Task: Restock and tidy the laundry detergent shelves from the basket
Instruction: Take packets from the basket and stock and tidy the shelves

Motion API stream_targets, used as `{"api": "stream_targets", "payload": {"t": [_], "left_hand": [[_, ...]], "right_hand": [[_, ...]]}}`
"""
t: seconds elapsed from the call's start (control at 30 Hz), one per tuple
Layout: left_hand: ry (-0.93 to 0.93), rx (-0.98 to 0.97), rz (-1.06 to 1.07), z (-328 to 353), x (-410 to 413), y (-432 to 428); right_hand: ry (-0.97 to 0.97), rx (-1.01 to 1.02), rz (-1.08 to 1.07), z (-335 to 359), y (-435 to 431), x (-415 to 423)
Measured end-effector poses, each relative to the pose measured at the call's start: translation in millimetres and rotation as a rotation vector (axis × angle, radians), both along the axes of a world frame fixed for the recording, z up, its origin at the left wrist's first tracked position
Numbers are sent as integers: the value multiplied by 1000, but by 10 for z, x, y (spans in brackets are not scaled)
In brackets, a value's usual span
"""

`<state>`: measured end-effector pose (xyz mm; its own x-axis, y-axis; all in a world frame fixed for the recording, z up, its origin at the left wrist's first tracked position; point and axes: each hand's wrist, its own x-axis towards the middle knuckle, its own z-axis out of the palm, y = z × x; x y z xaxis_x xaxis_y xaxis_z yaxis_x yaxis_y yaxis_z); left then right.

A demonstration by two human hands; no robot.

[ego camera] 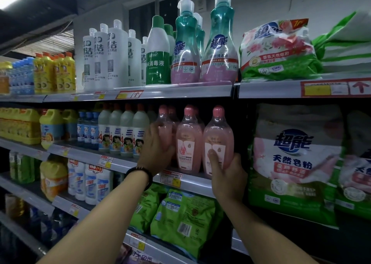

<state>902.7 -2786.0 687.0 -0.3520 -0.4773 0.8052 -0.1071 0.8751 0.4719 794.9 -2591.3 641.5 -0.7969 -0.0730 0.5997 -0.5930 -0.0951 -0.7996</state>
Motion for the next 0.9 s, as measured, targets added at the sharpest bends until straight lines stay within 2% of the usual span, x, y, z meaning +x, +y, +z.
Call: {"api": "stream_targets", "payload": {"t": [0.07, 0.17, 0.43, 0.67, 0.8, 0.9], "left_hand": [[65, 130, -107, 0, 57, -40], [154, 208, -191, 21, 121, -34], [160, 244, -330, -43, 152, -26], [156, 287, -338, -131, 140, -152], [148, 424, -442, -125, 170, -205], [195, 632, -531, -108, 183, -260]], "right_hand": [[-2, 2, 3, -2, 2, 4], [3, 5, 7, -4, 9, 9], [14, 21, -5, -7, 6, 5], [15, 25, -4, -1, 6, 11], [8, 9, 10, -10, 6, 10], [10, 6, 12, -7, 12, 15]]}}
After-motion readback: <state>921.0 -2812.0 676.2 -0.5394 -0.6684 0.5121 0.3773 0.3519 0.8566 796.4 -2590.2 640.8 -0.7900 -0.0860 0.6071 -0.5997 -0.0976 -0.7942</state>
